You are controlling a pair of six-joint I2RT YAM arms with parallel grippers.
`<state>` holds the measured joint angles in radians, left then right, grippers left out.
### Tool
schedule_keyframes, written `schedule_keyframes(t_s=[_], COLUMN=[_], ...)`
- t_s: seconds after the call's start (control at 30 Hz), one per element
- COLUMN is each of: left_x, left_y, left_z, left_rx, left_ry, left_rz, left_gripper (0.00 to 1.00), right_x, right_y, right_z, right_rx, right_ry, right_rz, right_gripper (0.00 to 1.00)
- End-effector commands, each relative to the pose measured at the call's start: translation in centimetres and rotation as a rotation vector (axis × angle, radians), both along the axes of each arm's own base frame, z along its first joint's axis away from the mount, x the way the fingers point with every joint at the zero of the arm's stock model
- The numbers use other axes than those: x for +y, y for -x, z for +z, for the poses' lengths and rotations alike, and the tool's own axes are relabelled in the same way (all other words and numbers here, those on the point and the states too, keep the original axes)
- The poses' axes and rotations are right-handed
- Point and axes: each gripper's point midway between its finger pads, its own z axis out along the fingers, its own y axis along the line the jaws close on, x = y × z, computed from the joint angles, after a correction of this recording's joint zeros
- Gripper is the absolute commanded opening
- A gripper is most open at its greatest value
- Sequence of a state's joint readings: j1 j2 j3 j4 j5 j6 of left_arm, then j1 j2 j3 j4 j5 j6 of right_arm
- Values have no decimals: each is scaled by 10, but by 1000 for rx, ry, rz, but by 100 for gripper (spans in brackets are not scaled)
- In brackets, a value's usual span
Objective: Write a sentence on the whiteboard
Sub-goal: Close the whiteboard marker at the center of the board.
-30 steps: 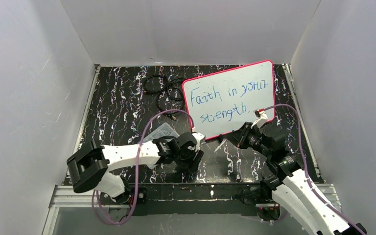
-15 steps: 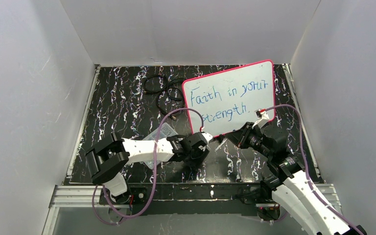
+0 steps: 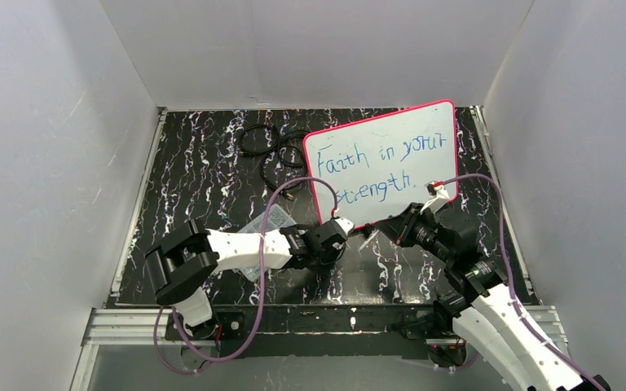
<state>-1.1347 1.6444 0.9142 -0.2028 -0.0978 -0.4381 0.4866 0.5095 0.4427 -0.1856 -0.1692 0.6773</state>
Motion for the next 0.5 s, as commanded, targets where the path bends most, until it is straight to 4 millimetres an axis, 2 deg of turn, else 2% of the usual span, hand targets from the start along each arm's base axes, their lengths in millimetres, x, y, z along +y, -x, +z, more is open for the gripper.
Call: schedule_keyframes(t_s=[0.0, 0.07, 0.17, 0.33, 0.47], left_x=[27, 22, 3, -1, -10], left_y=[4, 1, -2, 5, 13], left_z=[-6, 10, 33, 44, 52], left_rx=[-24, -69, -130, -147, -135], left_ry=[-46, 51, 245, 357, 434], left_rz=[48, 49, 29, -10, -64], left_gripper=[0, 0, 0, 0, 0], right_x=[-4, -3, 6, 24, 30], right_y=[-2, -1, 0, 2, 3], right_z=[8, 5, 3, -2, -3], right_rx=[-27, -13, 9, 45, 56], right_ry=[1, -10, -54, -151, -175], right_rz=[-27, -22, 10, 70, 101], right_gripper=[1, 1, 1, 1, 1])
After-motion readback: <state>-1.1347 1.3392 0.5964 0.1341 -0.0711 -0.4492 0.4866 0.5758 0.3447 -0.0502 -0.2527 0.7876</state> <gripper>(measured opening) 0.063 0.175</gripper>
